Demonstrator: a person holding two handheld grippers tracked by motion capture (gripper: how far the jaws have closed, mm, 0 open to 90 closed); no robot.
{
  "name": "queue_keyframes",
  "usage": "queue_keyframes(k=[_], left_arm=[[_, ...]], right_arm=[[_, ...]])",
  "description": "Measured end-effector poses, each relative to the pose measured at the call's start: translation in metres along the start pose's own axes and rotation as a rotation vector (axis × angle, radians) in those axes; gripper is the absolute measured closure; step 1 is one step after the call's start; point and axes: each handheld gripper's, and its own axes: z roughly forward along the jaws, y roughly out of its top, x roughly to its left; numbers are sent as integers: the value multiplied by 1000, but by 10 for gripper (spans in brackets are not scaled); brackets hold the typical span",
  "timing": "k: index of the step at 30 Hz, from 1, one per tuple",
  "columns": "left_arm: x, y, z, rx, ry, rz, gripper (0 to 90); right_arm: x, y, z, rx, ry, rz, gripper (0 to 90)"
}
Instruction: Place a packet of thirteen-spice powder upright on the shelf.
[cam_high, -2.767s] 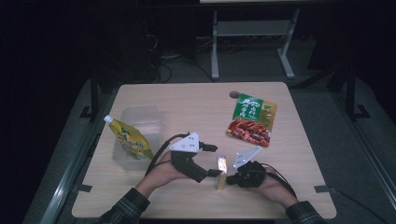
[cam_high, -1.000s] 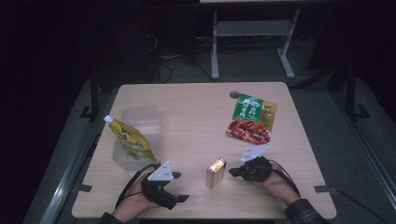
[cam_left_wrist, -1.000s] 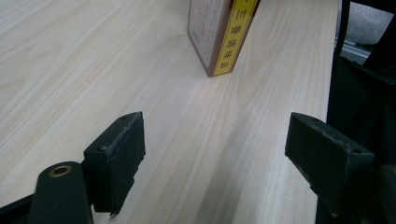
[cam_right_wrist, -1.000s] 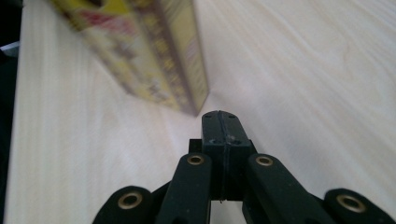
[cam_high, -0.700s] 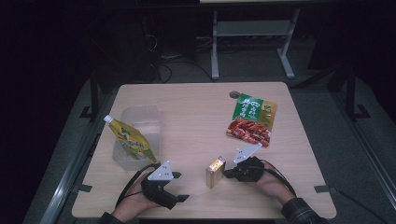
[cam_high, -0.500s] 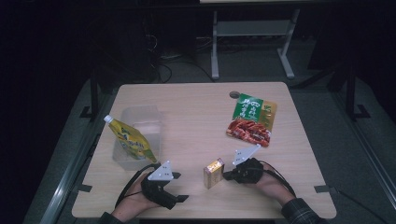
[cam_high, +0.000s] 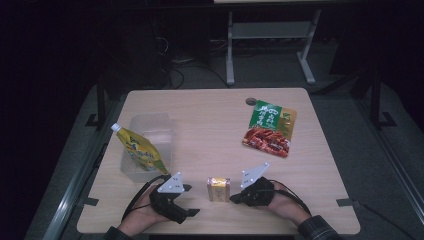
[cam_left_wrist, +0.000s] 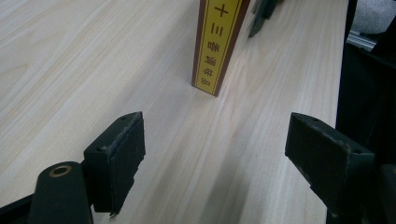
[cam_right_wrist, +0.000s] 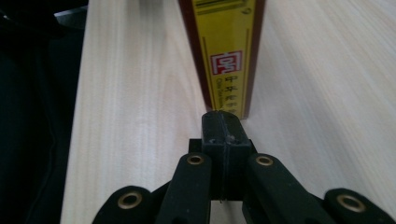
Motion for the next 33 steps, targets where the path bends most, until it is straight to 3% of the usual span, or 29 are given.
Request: queue_keyframes(k=[4, 9, 13, 20, 27, 29, 31, 33], left_arm=[[1, -1, 0, 3, 0, 4, 195], [3, -2, 0, 1, 2, 1, 195], [3, -3, 1, 2, -9, -10, 195], [3, -2, 3, 0, -16, -6, 195], [2, -1, 4, -1, -23, -10, 184], [2, -1, 4, 2, -28, -14, 181], [2, -2, 3, 3, -33, -24, 181], [2, -2, 3, 0, -32, -21, 181]], right_arm=[[2, 1, -6, -9, -13, 6, 881], [5, 1, -27, -71, -45, 72, 685], [8, 3, -42, -136, -38, 102, 550], [9, 21, -48, -231, -25, 59, 469], [11, 43, -33, -250, -1, 23, 464], [12, 49, -27, -246, -3, 11, 511], [11, 53, -22, -246, -20, -16, 619], [11, 55, -20, -250, -22, -25, 655]])
